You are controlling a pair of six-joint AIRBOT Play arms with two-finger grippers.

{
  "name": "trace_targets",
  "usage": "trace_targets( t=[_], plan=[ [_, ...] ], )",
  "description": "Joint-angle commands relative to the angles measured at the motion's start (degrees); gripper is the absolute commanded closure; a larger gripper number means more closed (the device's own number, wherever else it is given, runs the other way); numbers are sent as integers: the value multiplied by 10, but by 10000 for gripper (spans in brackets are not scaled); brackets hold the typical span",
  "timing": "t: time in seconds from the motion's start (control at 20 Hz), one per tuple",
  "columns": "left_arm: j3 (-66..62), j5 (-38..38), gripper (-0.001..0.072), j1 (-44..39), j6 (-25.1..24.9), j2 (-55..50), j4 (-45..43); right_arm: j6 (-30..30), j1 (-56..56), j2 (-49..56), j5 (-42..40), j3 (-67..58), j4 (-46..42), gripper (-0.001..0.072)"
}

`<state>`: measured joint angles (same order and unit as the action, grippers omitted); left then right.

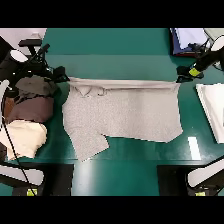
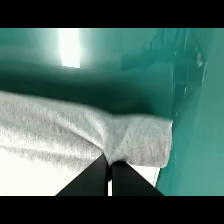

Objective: Fold the shirts.

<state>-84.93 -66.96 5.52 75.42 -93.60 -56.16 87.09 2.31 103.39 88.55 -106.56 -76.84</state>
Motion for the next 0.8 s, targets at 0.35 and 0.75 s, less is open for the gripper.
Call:
trace_targets(
  t=[0.35, 0.75],
  plan=[
    [49, -39, 210, -48, 36, -2, -80, -8, -9, -109, -105, 218, 9, 311],
    [285, -69, 210, -33, 73, 257, -170, -77, -68, -324, -86, 411, 143, 311]
  ],
)
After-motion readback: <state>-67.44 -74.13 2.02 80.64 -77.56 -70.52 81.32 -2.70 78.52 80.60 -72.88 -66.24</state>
